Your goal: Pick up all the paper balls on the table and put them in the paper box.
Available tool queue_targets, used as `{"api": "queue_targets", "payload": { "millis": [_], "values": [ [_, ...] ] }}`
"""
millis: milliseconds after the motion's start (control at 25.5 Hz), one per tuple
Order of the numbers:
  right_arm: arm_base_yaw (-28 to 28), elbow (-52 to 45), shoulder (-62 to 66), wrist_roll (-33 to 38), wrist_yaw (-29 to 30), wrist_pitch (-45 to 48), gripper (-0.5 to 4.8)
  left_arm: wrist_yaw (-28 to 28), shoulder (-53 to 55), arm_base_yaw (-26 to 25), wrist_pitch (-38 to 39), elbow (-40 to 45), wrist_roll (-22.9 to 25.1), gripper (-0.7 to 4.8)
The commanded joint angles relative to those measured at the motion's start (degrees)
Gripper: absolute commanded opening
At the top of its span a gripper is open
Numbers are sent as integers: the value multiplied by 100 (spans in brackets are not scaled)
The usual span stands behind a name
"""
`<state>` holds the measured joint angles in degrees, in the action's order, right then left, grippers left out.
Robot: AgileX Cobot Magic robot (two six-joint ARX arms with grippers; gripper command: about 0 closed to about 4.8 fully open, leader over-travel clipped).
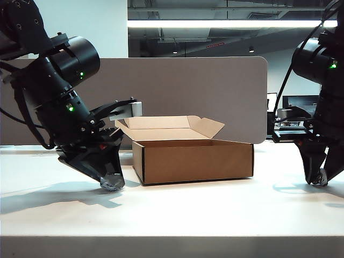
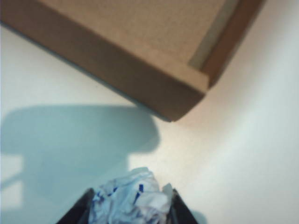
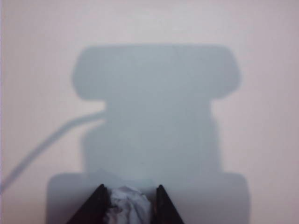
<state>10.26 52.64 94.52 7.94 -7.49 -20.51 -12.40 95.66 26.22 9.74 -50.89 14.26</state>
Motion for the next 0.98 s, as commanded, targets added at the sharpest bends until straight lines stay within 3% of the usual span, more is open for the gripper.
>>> {"api": "queue_targets", "payload": {
  "millis": [39,157,471,707,982],
  "values": [
    [0,9,-26,-74,-13,-219,147,-42,-289,-4,-39,-46,-120,199],
    [0,391,-177,-90,107,-400,147,-31,-765,-4,61,-227,-118,170],
    [2,1598,-332,-90,291,-1353,148,-26,-879,-4,715,-1314,-120,177],
    [2,1764,-332,-160,251,-1499,148,103,-828,-7,1292,-1423,-79,180],
    [326,1770,-332,66,920,-861,148,-168,-741,0,691,-1434,-170,180]
  ]
}}
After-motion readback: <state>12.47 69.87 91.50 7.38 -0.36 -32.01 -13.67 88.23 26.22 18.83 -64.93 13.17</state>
